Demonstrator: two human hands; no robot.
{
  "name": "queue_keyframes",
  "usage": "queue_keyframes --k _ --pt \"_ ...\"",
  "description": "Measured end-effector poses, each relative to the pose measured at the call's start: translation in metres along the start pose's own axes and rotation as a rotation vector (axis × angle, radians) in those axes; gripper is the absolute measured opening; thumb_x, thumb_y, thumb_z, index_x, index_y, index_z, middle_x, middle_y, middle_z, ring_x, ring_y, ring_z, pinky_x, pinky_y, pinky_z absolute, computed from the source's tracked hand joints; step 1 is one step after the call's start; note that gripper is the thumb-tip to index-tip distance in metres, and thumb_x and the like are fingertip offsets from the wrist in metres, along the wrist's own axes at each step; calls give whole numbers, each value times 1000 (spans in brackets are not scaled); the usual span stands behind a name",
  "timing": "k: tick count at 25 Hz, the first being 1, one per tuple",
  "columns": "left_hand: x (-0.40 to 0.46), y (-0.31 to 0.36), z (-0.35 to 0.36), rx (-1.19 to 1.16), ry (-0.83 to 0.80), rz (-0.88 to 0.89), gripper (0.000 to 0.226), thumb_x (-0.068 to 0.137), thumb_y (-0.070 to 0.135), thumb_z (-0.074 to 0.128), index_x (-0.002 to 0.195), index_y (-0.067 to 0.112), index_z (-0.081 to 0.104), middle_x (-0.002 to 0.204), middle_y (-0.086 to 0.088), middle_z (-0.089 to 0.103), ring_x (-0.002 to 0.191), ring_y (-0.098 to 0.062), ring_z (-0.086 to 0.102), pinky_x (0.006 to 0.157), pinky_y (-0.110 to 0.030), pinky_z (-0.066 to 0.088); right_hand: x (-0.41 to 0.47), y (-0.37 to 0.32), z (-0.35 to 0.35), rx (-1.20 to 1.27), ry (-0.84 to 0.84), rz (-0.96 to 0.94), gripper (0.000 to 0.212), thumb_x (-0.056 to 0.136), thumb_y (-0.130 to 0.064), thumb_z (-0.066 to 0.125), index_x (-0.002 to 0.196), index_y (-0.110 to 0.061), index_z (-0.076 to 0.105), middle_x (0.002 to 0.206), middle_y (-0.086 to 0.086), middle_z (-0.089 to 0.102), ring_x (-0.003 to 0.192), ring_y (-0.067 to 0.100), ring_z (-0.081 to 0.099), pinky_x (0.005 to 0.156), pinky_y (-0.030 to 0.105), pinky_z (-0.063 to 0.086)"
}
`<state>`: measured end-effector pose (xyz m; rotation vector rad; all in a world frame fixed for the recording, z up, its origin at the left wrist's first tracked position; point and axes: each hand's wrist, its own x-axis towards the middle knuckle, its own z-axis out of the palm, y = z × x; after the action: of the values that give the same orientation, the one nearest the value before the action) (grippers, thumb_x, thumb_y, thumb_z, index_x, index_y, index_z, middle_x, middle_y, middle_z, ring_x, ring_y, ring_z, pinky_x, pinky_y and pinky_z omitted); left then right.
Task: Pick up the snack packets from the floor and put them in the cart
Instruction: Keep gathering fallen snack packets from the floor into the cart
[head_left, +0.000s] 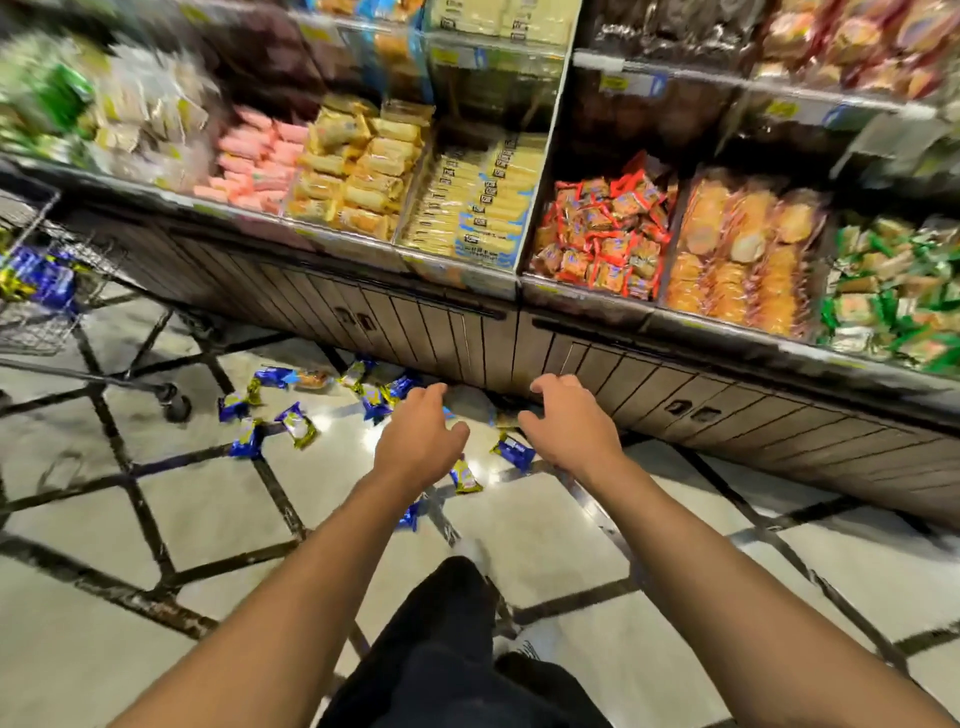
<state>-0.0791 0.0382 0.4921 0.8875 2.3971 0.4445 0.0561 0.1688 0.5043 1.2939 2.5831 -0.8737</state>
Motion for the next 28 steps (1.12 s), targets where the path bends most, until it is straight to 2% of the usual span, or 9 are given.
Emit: queue_keyframes --k 7,13,19,24,28 --pt "66 -2 14 15 -32 -26 61 92 31 57 148 16 37 150 -7 38 135 -28 37 103 -41 39 67 18 19 48 -29 40 45 90 -35 51 133 -23 50 130 3 51 115 25 54 86 40 50" --pt "142 -18 64 13 -61 -78 60 93 33 56 148 18 36 149 -6 39 133 -30 39 103 -45 41 128 65 66 51 -77 80 41 91 -39 54 130 -24 52 128 1 54 116 24 54 90 41 50" --pt "199 -54 159 -23 -112 -131 61 93 34 58 148 18 37 151 -9 39 135 -31 39 105 -45 41 192 117 143 61 -131 94 37 93 -36 53 128 -24 54 125 1 55 112 22 54 90 39 48" --pt "234 -85 262 -113 -135 -206 59 91 29 59 146 18 40 145 -7 43 133 -31 41 104 -44 41 235 166 220 80 -150 68 25 92 -30 56 115 -21 58 113 3 57 104 27 56 83 40 49" --pt "244 -90 309 -197 -124 -286 55 90 30 59 142 17 46 141 -10 49 131 -31 44 105 -42 40 252 186 248 -14 -219 47 30 90 -27 57 120 -19 58 117 5 59 109 26 54 86 38 47"
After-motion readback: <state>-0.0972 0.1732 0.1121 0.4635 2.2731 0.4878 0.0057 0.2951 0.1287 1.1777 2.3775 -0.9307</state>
